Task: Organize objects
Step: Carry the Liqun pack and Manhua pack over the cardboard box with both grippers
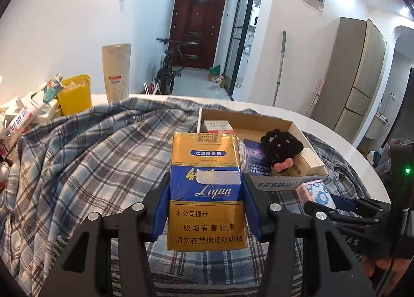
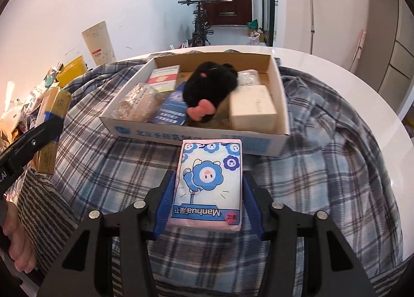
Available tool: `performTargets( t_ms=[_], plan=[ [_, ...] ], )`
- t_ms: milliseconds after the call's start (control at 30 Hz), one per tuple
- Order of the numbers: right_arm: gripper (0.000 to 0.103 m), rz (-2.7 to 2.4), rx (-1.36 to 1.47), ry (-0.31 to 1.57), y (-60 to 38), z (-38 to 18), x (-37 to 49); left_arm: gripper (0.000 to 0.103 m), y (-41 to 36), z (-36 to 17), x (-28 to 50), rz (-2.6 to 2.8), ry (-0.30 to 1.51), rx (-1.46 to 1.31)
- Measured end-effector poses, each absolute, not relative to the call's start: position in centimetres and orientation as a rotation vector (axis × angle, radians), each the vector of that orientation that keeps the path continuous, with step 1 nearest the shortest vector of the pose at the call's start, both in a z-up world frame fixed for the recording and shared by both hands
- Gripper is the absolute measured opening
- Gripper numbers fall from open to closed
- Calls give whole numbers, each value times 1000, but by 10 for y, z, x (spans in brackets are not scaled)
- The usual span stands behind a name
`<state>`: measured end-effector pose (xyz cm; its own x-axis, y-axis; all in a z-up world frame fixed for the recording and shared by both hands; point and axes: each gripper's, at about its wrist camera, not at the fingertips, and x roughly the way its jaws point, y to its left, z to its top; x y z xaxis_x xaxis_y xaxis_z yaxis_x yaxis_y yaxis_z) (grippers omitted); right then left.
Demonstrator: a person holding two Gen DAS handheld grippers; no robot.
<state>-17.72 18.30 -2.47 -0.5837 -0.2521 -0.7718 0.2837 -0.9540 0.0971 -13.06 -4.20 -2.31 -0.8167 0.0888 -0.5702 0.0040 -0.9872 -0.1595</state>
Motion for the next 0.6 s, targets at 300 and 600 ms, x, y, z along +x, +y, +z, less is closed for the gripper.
performTargets(
  t_ms=[300, 600],
  plan=[
    [50, -2600, 1130, 24, 200, 12, -177, 53, -33, 5, -118, 2921, -207, -831],
    [50, -2694, 855, -30, 198, 91, -201, 53, -33, 62, -130, 2908, -127, -762]
  ],
)
